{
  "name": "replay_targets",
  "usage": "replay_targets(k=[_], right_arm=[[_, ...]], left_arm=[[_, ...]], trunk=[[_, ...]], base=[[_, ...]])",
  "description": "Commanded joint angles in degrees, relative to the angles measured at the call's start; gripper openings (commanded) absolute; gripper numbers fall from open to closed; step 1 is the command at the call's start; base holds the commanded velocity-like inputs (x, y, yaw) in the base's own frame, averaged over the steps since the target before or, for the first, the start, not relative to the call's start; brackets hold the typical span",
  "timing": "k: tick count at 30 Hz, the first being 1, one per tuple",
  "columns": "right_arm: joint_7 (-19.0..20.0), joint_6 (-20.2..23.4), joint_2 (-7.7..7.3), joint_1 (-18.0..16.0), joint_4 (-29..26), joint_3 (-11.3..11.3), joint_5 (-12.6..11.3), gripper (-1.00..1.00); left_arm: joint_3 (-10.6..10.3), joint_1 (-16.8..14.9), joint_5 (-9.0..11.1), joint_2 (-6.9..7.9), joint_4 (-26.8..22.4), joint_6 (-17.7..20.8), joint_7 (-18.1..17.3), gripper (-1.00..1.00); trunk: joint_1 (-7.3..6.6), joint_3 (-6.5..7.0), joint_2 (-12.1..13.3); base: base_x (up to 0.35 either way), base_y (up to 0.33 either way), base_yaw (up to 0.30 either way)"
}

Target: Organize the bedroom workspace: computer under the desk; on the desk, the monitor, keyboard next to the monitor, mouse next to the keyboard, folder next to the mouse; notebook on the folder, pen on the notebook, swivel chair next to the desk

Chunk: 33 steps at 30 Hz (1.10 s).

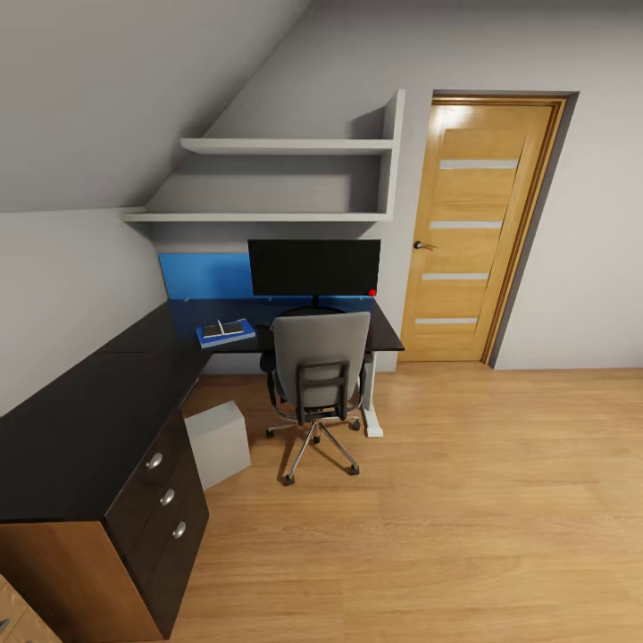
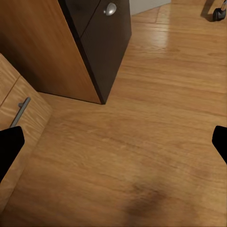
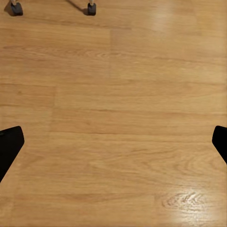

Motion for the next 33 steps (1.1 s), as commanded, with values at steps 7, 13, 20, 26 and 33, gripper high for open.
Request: replay_targets(k=[7,13,20,26,33], right_arm=[[-0.27,-0.21,0.0,-0.06,0.11,-0.45,0.63,1.0],[-0.25,-0.21,-0.01,-0.06,0.14,-0.45,0.63,1.0],[-0.27,-0.2,0.0,-0.06,0.12,-0.45,0.63,1.0],[-0.26,-0.21,0.02,-0.06,0.15,-0.45,0.63,1.0],[-0.28,-0.2,0.03,-0.06,0.13,-0.45,0.63,1.0]], left_arm=[[-0.48,-0.04,-0.01,-0.01,0.0,-0.04,0.56,1.0],[-0.48,-0.05,-0.01,-0.01,0.0,-0.04,0.54,1.0],[-0.48,-0.05,-0.01,-0.01,0.0,-0.05,0.56,1.0],[-0.48,-0.06,-0.01,-0.01,0.0,-0.05,0.55,1.0],[-0.48,-0.05,-0.01,-0.01,0.0,-0.02,0.56,1.0]], trunk=[[0.0,-0.06,-0.04],[0.0,-0.06,-0.04],[0.0,-0.06,-0.04],[0.0,-0.06,-0.04],[0.0,-0.06,-0.04]], base=[[0.0,0.0,0.0],[0.0,0.0,0.0],[0.0,0.0,0.0],[0.0,0.0,0.0],[0.0,0.0,0.0]])
